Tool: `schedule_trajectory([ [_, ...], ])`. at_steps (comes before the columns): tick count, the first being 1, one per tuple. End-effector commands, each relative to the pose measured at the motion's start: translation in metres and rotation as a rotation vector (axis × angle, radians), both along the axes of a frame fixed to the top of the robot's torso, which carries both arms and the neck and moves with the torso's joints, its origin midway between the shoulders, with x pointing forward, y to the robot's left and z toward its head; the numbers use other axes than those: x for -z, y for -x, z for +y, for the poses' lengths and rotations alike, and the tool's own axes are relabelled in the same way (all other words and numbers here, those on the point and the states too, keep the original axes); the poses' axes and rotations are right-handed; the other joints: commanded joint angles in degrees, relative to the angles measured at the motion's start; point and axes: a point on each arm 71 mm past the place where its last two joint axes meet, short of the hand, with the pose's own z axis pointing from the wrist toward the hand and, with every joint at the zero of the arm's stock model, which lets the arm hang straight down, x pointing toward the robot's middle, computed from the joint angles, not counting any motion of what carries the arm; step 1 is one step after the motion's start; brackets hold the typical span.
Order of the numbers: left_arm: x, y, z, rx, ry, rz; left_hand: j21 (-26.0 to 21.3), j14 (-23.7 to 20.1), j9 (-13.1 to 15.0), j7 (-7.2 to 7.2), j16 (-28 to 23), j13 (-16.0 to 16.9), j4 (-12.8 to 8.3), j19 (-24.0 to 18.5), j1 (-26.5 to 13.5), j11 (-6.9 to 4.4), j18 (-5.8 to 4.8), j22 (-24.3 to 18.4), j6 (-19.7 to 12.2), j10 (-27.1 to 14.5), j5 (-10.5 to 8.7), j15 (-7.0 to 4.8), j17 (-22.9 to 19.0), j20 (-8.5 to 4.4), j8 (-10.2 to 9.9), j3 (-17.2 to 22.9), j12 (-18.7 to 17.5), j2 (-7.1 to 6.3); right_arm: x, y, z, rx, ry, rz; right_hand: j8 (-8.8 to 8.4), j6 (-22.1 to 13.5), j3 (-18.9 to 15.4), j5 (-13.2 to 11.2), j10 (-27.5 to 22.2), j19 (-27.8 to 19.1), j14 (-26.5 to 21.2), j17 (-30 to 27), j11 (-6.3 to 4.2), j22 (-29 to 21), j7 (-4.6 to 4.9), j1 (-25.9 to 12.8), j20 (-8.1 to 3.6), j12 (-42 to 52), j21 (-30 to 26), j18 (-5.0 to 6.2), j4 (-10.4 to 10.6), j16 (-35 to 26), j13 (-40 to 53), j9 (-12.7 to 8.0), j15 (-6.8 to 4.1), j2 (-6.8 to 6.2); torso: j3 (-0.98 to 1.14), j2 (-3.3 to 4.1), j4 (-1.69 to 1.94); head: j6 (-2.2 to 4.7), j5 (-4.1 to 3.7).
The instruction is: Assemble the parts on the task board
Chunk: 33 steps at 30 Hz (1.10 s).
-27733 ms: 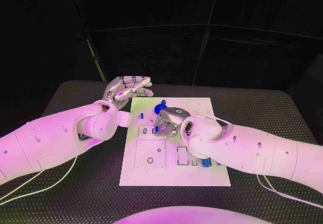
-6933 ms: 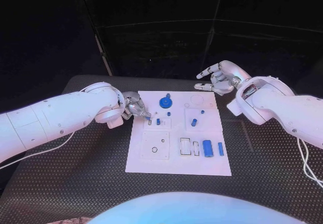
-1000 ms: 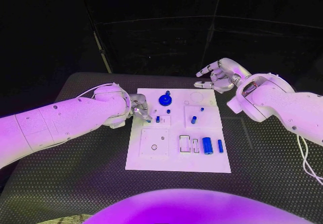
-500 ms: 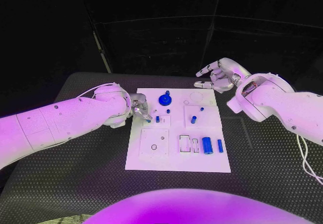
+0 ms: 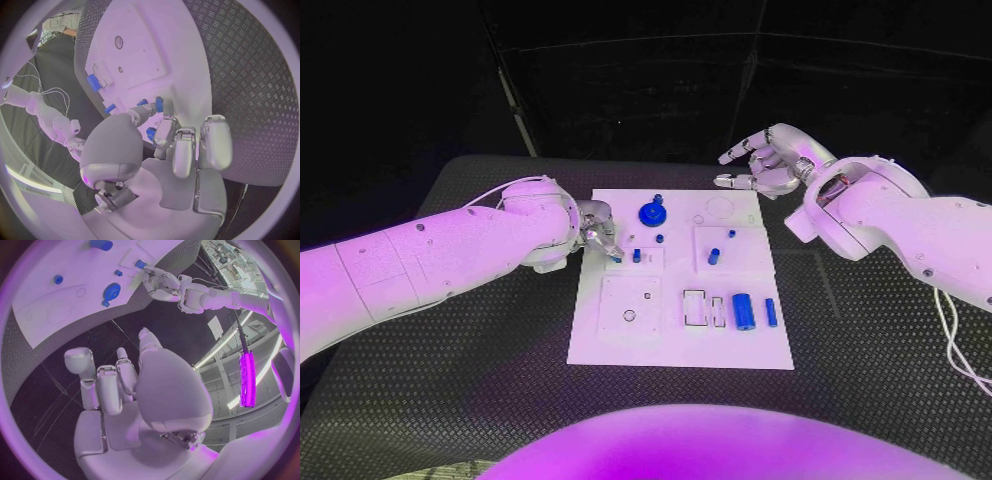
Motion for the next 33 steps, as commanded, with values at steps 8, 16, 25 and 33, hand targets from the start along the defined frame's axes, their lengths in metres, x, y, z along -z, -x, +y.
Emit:
schedule_trajectory([
  [8, 0.0125, 0.0059, -0.0036, 0.024, -0.026, 0.051, 0.3, 5.9, -1.2, -0.77, 0.4, 0.6, -3.8, 0.6, -0.7, -0.56, -0.39, 0.3, 1.6, 1.2, 0.12, -0.58, 15.1, -0.21, -0.2, 2.3, 0.6, 1.29, -0.0015, 0.0001, 0.0014, -0.010, -0.001, -0.008, 0.30, 0.0, -0.3, 0.3, -0.1, 0.0, 3.7, 3.8, -0.26, -0.1, -0.26, 0.0, -0.08, 0.3, -0.4, 0.61, -0.1, -0.2, 0.0, 0.0, -0.40, 0.56, 0.01, 0.00, 0.02, 0.01, 0.04],
  [16, 0.0128, 0.0051, -0.0046, 0.018, -0.017, 0.052, 0.5, 5.9, -2.1, -0.94, 0.4, 1.1, -2.2, 0.8, -1.5, -0.66, -0.46, 0.6, 2.2, 1.4, 0.13, -0.65, 15.1, -0.31, -0.3, 0.4, 0.9, 2.51, -0.0014, -0.0001, 0.0014, -0.009, -0.001, -0.008, 0.30, 0.0, -0.3, 0.3, -0.1, 0.0, 3.7, 3.8, -0.26, -0.1, -0.26, 0.0, -0.08, 0.3, -0.4, 0.61, -0.1, -0.2, 0.0, 0.0, -0.40, 0.56, 0.00, -0.02, 0.03, 0.01, 0.05],
  [25, 0.0132, 0.0052, -0.0047, 0.018, -0.011, 0.061, 1.0, 5.9, -2.8, -1.21, 0.4, 2.8, -1.4, 1.4, -2.2, -0.85, -0.66, 1.5, 3.0, 2.2, 0.23, -0.72, 15.1, -0.38, -0.3, -0.6, 2.1, 2.82, -0.0013, -0.0002, 0.0014, -0.010, -0.001, -0.007, 0.37, 0.0, -0.4, 0.6, 0.0, -0.1, 3.7, 3.7, -0.28, -0.2, -0.28, 0.1, -0.10, 0.4, -0.5, 0.63, -0.2, -0.3, 0.0, 0.0, -0.41, 0.60, 0.03, -0.04, 0.03, 0.01, 0.13],
  [33, 0.0133, 0.0047, -0.0043, 0.016, -0.011, 0.062, 1.3, 5.9, -3.4, -1.39, 0.4, 3.4, -0.6, 1.6, -3.1, -0.99, -0.74, 1.9, 3.6, 2.6, 0.31, -0.81, 15.1, -0.46, -0.4, -1.1, 2.5, 3.16, -0.0013, -0.0002, 0.0015, -0.010, -0.001, -0.007, 0.43, 0.0, -0.4, 1.0, -0.1, -0.1, 3.7, 3.7, -0.30, -0.2, -0.30, 0.2, -0.12, 0.4, -0.5, 0.63, -0.3, -0.3, 0.0, 0.0, -0.43, 0.68, 0.02, -0.05, 0.02, 0.01, 0.20],
])
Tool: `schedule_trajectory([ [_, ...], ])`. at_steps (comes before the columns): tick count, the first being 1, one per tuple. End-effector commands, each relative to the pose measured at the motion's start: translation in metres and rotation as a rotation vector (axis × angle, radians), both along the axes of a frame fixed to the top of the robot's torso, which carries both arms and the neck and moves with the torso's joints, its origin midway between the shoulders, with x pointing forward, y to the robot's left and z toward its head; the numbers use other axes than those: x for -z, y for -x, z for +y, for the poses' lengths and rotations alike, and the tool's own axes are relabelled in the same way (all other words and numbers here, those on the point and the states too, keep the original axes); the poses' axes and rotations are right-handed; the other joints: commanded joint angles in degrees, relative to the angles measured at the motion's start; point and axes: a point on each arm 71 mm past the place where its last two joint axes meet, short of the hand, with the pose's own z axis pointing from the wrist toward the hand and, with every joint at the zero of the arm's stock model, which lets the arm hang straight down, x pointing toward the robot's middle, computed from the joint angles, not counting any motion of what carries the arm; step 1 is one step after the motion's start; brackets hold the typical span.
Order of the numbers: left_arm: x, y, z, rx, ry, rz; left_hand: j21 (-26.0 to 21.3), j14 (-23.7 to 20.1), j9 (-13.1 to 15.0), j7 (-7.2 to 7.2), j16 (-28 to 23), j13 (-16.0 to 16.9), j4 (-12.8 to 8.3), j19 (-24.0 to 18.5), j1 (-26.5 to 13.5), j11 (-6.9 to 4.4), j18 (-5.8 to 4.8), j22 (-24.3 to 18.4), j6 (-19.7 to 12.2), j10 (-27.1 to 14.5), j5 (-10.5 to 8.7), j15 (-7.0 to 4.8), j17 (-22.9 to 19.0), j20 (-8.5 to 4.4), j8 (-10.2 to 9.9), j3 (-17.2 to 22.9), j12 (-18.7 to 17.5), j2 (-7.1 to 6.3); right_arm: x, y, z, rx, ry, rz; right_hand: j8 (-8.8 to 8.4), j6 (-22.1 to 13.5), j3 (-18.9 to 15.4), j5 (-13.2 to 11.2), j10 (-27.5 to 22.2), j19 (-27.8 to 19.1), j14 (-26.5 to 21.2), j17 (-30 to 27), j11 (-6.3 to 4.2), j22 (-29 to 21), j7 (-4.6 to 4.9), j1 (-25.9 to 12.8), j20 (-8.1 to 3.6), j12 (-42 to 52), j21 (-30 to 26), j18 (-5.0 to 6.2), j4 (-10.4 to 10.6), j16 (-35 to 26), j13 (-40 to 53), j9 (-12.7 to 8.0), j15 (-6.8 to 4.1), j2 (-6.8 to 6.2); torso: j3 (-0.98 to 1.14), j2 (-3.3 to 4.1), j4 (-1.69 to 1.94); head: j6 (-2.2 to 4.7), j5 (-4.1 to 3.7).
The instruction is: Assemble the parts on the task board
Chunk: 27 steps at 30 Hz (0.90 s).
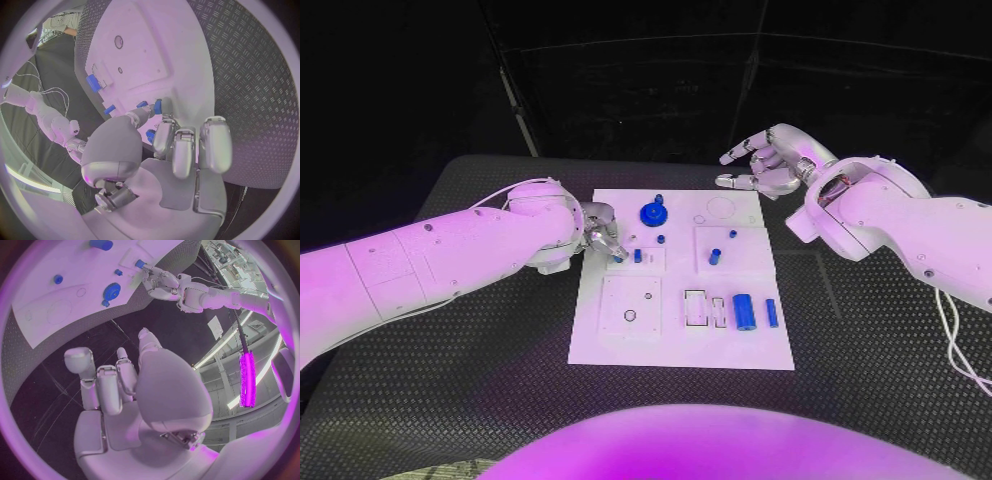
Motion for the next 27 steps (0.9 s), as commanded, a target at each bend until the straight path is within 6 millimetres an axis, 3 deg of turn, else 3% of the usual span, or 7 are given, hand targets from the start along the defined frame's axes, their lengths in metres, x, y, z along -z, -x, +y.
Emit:
schedule_trajectory([
  [1, 0.0084, 0.0051, -0.0010, 0.018, -0.015, 0.049, 0.3, 5.8, -0.2, -0.80, 0.4, 0.2, 0.4, 0.4, -0.3, -0.20, -0.76, 1.9, 1.2, 0.6, 0.31, -0.45, 15.1, -0.07, -0.4, -0.3, 0.3, 0.66, -0.0015, 0.0002, 0.0013, -0.010, 0.000, -0.007, 0.20, 0.1, -0.2, 0.4, -0.1, -0.1, 3.7, 3.7, -0.30, 0.0, -0.30, 0.0, -0.12, 0.4, -0.2, 0.63, -0.1, -0.3, 0.0, 0.0, -0.43, 0.51, 0.00, -0.02, -0.01, 0.01, 0.02],
  [16, 0.0091, 0.0030, 0.0000, 0.012, -0.018, 0.049, 0.3, 5.8, -0.7, -0.87, 0.4, 0.3, 1.0, 0.5, -1.2, -0.27, -0.76, 2.0, 1.5, 0.6, 0.37, -0.51, 15.1, -0.13, -0.5, -0.3, 0.4, 1.03, -0.0018, 0.0006, 0.0009, -0.009, -0.001, -0.008, 0.29, 0.1, -0.2, 1.0, -0.1, -0.1, 3.7, 3.7, -0.32, -0.1, -0.32, 0.1, -0.14, 0.3, -0.3, 0.65, -0.2, -0.3, -0.1, -0.1, -0.46, 0.59, 0.00, 0.01, -0.02, 0.01, 0.00],
  [27, 0.0096, 0.0002, 0.0046, -0.008, -0.019, 0.041, 0.2, 5.8, -2.1, -0.88, 0.4, 0.5, 6.1, 0.5, -7.0, -0.26, -0.79, 2.1, 2.5, 0.7, -0.08, -0.55, 15.1, -0.21, -0.5, -7.0, 0.3, -0.23, -0.0021, 0.0007, -0.0001, -0.007, -0.001, -0.010, 0.30, 0.0, -0.3, 1.1, -0.2, -0.1, 3.7, 3.6, -0.32, -0.2, -0.32, 0.1, -0.15, 0.3, -0.4, 0.66, -0.2, -0.4, -0.1, -0.1, -0.46, 0.56, -0.06, 0.02, 0.03, 0.01, -0.09],
])
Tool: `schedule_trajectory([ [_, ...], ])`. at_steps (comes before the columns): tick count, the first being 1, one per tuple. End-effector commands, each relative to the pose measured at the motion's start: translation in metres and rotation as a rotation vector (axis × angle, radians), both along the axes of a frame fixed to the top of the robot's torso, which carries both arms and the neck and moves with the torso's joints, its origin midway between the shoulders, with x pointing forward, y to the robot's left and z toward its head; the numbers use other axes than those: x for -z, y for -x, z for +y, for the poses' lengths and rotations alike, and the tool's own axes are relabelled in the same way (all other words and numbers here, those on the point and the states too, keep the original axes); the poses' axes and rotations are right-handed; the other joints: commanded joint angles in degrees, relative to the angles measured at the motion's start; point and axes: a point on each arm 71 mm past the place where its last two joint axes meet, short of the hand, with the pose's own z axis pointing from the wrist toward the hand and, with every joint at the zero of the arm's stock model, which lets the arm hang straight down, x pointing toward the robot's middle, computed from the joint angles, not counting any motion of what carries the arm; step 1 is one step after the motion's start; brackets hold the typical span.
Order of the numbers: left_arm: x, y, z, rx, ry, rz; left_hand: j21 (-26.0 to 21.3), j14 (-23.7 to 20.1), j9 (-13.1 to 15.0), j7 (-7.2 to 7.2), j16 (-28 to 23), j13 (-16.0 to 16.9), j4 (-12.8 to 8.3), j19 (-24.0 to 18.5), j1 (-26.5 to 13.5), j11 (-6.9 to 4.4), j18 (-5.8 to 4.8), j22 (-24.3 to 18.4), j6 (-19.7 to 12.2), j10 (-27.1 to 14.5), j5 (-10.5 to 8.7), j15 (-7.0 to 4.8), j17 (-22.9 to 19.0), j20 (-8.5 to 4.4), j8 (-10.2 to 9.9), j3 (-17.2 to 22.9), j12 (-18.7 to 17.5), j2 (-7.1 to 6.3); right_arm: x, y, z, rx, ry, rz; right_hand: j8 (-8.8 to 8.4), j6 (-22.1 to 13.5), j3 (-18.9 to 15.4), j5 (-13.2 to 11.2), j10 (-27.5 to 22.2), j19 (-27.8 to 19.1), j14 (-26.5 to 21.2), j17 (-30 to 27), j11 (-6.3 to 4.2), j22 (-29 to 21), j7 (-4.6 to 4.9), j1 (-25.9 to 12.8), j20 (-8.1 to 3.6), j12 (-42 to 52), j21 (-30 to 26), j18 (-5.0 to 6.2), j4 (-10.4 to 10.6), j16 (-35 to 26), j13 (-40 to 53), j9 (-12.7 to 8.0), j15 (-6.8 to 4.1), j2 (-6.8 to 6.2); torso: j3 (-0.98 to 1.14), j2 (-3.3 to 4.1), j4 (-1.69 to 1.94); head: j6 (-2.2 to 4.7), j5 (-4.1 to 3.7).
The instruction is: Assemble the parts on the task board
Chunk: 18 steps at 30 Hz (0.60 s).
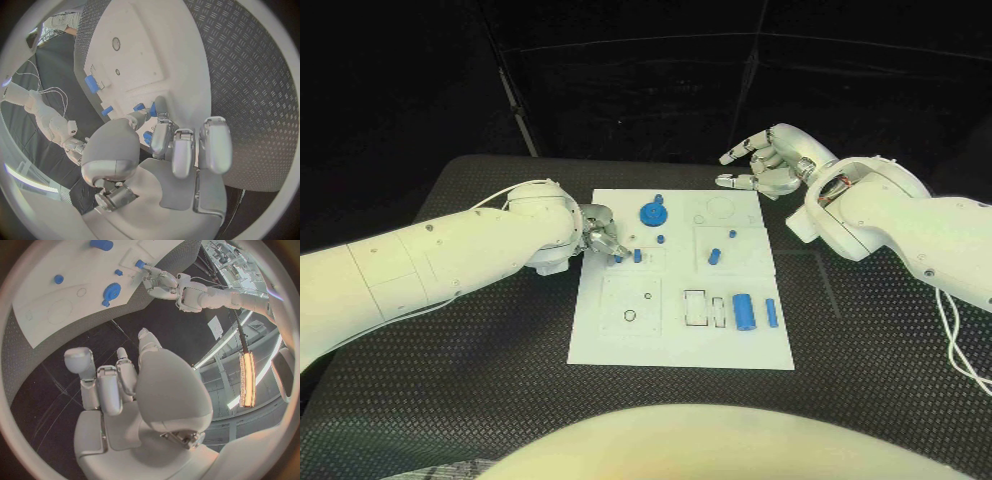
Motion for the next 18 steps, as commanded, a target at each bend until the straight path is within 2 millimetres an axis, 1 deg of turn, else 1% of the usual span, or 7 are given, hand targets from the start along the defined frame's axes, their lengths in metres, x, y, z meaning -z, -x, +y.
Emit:
schedule_trajectory([
  [1, 0.004, 0.002, 0.002, 0.000, -0.013, 0.019, 0.2, 6.0, -0.3, 0.36, 0.4, 0.0, 1.0, 0.3, -1.3, 0.25, -0.79, 2.2, 0.1, 0.0, -0.28, -0.35, 15.1, -0.01, -0.3, -2.1, 0.0, -0.51, -0.002, 0.000, 0.001, -0.007, -0.002, -0.010, 0.30, 0.0, -0.1, 0.3, -0.2, -0.1, 3.4, 3.6, -0.32, -0.1, -0.32, 0.0, -0.15, 0.3, -0.4, 0.66, -0.1, -0.4, -0.1, -0.1, -0.24, 0.51, -0.05, 0.02, 0.03, 0.01, -0.01],
  [7, 0.003, 0.001, 0.004, -0.013, -0.006, 0.005, 0.1, 6.0, -1.0, 0.34, 0.4, -0.1, 3.5, 0.4, -2.6, 0.23, -0.79, 2.2, 0.3, -0.1, -0.34, -0.41, 15.1, -0.07, -0.2, -7.6, -0.2, -1.24, -0.002, 0.000, 0.001, -0.007, -0.002, -0.011, 0.29, 0.0, -0.2, 0.3, -0.2, -0.2, 3.4, 3.5, -0.32, -0.2, -0.31, -0.1, -0.15, 0.2, -0.4, 0.69, 0.0, -0.4, -0.1, -0.1, -0.24, 0.47, -0.05, -0.02, 0.01, 0.01, -0.01],
  [13, -0.003, 0.001, 0.007, -0.030, 0.010, -0.020, -0.2, 6.0, -1.6, 0.37, 0.4, -0.6, 5.6, 0.2, -2.0, 0.24, -0.71, 1.9, 0.1, -0.5, -0.32, -0.46, 15.1, -0.14, -0.2, -12.3, -0.8, -1.03, -0.002, 0.000, 0.000, -0.006, -0.002, -0.011, 0.29, 0.0, -0.2, 0.3, -0.2, -0.2, 3.4, 3.5, -0.32, -0.2, -0.31, -0.1, -0.15, 0.2, -0.4, 0.69, 0.0, -0.4, -0.1, -0.1, -0.24, 0.47, -0.09, -0.02, 0.02, 0.01, -0.08],
  [16, -0.008, -0.001, 0.009, -0.047, 0.031, -0.049, -1.1, 6.0, -1.9, 0.67, 0.4, -2.5, 6.9, -0.5, -1.6, 0.45, -0.43, 0.8, -0.8, -1.5, -0.32, -0.36, 15.1, -0.10, -0.3, -14.5, -2.4, -0.88, -0.002, 0.000, 0.000, -0.005, -0.002, -0.012, 0.27, -0.1, -0.2, 0.4, -0.2, -0.3, 3.4, 3.4, -0.30, -0.3, -0.29, -0.1, -0.15, 0.2, -0.5, 0.70, 0.0, -0.5, -0.1, -0.1, -0.24, 0.44, -0.05, -0.02, 0.04, 0.02, -0.10],
  [18, -0.013, -0.003, 0.010, -0.064, 0.054, -0.067, -2.1, 6.0, -2.1, 1.01, 0.4, -4.6, 7.9, -1.2, -0.7, 0.72, -0.16, -0.3, -1.7, -2.8, -0.30, -0.16, 15.1, 0.06, -0.3, -16.4, -4.3, -0.78, -0.002, -0.001, -0.001, -0.003, -0.002, -0.012, 0.26, -0.1, -0.3, 0.4, -0.3, -0.3, 3.4, 3.4, -0.30, -0.5, -0.29, -0.2, -0.15, 0.2, -0.6, 0.73, 0.0, -0.5, -0.2, -0.1, -0.24, 0.44, -0.07, 0.00, 0.03, 0.08, -0.14],
])
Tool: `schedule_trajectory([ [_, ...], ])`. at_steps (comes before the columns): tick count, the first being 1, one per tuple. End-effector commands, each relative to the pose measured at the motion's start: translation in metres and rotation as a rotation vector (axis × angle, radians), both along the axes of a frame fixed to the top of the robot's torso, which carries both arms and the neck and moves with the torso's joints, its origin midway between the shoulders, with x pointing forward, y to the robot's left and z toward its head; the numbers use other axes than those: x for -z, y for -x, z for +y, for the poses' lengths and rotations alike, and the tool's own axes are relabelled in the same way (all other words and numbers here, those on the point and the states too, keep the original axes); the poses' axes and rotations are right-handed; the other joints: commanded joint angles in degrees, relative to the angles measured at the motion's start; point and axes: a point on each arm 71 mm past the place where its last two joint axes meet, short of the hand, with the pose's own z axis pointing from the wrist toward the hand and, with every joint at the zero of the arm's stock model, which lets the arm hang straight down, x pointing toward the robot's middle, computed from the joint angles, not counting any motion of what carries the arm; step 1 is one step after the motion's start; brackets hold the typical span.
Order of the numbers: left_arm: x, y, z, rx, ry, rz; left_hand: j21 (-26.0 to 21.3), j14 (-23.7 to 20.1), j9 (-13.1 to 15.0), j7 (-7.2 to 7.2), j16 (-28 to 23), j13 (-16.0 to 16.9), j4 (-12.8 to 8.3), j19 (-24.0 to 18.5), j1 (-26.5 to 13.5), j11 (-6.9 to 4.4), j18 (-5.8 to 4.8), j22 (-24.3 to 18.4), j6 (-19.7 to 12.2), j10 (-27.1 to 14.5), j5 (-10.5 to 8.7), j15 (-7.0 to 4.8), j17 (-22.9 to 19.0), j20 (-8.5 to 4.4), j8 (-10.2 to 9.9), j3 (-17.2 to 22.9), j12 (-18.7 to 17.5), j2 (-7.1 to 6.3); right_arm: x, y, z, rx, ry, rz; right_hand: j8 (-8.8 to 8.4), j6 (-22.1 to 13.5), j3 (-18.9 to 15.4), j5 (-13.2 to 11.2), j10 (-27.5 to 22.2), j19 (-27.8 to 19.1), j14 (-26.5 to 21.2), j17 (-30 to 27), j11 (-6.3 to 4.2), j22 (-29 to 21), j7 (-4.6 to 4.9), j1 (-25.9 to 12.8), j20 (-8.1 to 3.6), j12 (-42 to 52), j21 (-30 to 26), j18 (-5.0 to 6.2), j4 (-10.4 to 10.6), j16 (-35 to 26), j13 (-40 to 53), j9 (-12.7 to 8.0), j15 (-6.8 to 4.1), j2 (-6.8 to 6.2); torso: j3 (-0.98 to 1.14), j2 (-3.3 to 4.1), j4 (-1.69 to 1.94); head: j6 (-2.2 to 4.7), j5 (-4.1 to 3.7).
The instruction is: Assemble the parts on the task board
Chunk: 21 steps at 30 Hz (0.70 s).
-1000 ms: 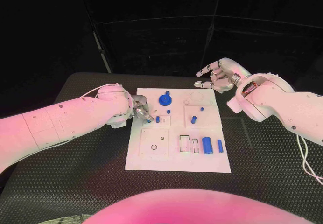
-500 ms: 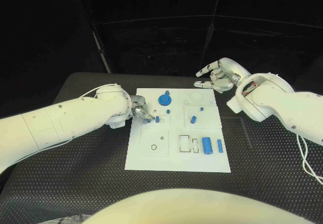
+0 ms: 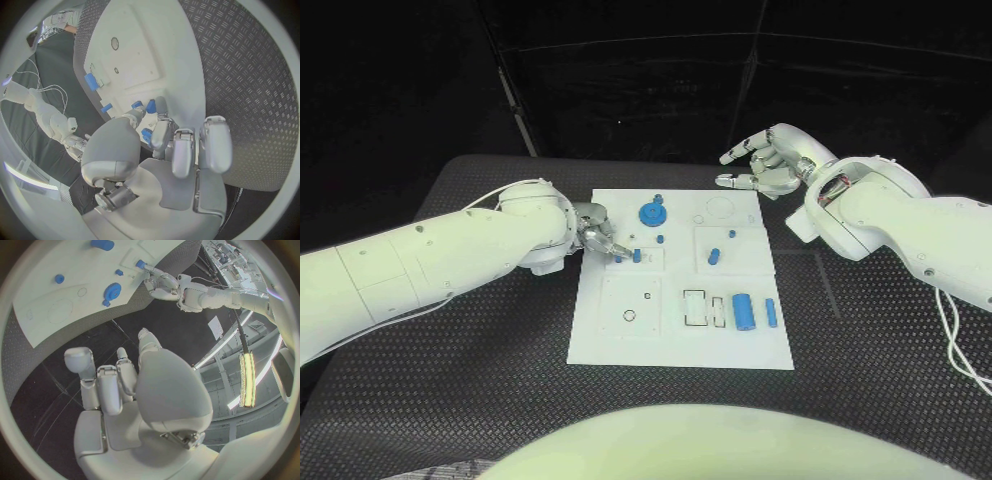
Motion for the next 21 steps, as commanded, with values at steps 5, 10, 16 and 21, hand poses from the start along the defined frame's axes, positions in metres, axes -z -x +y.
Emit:
schedule_trajectory([
  [5, -0.012, -0.004, 0.002, -0.069, 0.091, -0.051, -2.4, 6.0, -0.5, 0.71, 0.4, -5.0, 3.1, -1.7, 2.9, 0.66, 0.29, -2.1, -2.3, -3.0, -2.49, 0.17, 15.1, 0.46, 0.6, -5.1, -4.2, 0.32, -0.001, -0.001, 0.000, -0.004, -0.004, -0.012, 0.25, -0.1, -0.3, 0.4, -0.3, -0.4, 3.4, 3.4, -0.30, -0.1, -0.28, -0.2, -0.15, 0.2, -0.4, 0.74, 0.0, -0.2, -0.1, -0.1, -0.24, 0.42, 0.00, 0.04, -0.02, 0.18, -0.11],
  [10, -0.019, -0.005, 0.006, -0.097, 0.143, -0.061, -5.2, 5.9, -1.0, 1.33, 0.0, -10.4, 3.6, -3.6, 4.2, 1.24, 1.03, -5.3, -4.1, -6.3, -2.91, 0.52, 14.6, 0.79, 0.4, -7.3, -8.6, 1.04, -0.001, -0.001, 0.000, -0.002, -0.003, -0.011, 0.23, -0.2, -0.3, 0.4, -0.3, -0.4, 3.4, 3.3, -0.29, -0.2, -0.27, -0.2, -0.15, 0.1, -0.4, 0.75, 0.0, -0.2, -0.1, -0.1, -0.24, 0.41, 0.00, 0.02, -0.01, 0.14, -0.16],
  [16, -0.032, -0.004, 0.004, -0.065, 0.264, -0.115, -26.0, -1.2, -3.1, 4.51, -14.6, -26.9, 2.5, -17.6, 11.7, 4.09, 5.18, -27.3, -11.0, -20.2, -2.76, 2.27, -4.1, 2.71, -2.5, -8.8, -25.0, 2.47, -0.001, -0.002, -0.001, 0.000, -0.003, -0.011, 0.23, -0.2, -0.3, 0.4, -0.3, -0.4, 3.4, 3.3, -0.29, -0.2, -0.27, -0.2, -0.15, 0.1, -0.4, 0.75, 0.0, -0.2, -0.1, -0.1, -0.24, 0.41, 0.05, -0.05, 0.12, 0.25, -0.35],
  [21, -0.046, -0.008, -0.011, 0.041, 0.448, -0.266, -38.5, -17.3, -7.0, 6.91, -41.0, -35.9, -1.3, -24.5, 24.9, 7.03, 5.98, -36.2, -12.7, -27.7, -2.65, 5.05, -30.6, 5.25, -7.2, -4.9, -35.6, 2.51, 0.000, -0.003, 0.000, 0.000, -0.004, -0.012, 0.22, -0.2, -0.3, 0.5, -0.3, -0.5, 3.4, 3.2, -0.28, -0.3, -0.27, -0.2, -0.15, 0.1, -0.5, 0.77, 0.0, -0.3, -0.2, -0.1, -0.24, 0.40, 0.02, 0.05, -0.06, 0.73, -0.56],
])
